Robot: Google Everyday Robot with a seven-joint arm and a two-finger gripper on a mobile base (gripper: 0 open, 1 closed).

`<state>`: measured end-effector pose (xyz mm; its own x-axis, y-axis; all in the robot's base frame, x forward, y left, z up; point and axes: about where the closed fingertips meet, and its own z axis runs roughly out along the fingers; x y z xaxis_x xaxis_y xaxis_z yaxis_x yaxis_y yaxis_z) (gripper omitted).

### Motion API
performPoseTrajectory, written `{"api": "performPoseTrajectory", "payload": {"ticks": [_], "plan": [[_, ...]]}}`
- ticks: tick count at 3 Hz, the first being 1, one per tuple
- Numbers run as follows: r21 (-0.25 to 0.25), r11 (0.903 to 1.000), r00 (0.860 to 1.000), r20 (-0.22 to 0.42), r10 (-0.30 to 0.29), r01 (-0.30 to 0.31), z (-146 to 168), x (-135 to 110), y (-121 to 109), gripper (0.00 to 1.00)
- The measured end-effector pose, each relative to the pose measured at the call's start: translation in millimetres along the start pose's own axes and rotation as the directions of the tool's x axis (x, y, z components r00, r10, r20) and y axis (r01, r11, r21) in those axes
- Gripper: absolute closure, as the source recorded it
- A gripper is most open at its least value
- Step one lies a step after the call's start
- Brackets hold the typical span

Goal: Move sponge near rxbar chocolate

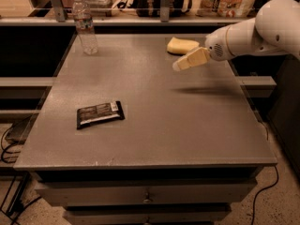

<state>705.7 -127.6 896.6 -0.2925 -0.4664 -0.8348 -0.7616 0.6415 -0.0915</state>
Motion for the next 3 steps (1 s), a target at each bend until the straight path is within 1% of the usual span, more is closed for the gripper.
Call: {"api": "performPoseTrajectory", "payload": {"ticks": [1, 2, 3], "plan": [[0.024, 0.9982, 0.998, 0.007, 0.055, -0.055, 8.4, 5.2, -4.9, 0.0], [0.068, 0.9913, 0.993, 0.051, 0.109, -0.113, 22.1, 4.2, -22.0, 0.0], [0.099, 0.9842, 0.984, 0.111, 0.136, -0.147, 35.0, -3.5, -44.6, 0.0]]}}
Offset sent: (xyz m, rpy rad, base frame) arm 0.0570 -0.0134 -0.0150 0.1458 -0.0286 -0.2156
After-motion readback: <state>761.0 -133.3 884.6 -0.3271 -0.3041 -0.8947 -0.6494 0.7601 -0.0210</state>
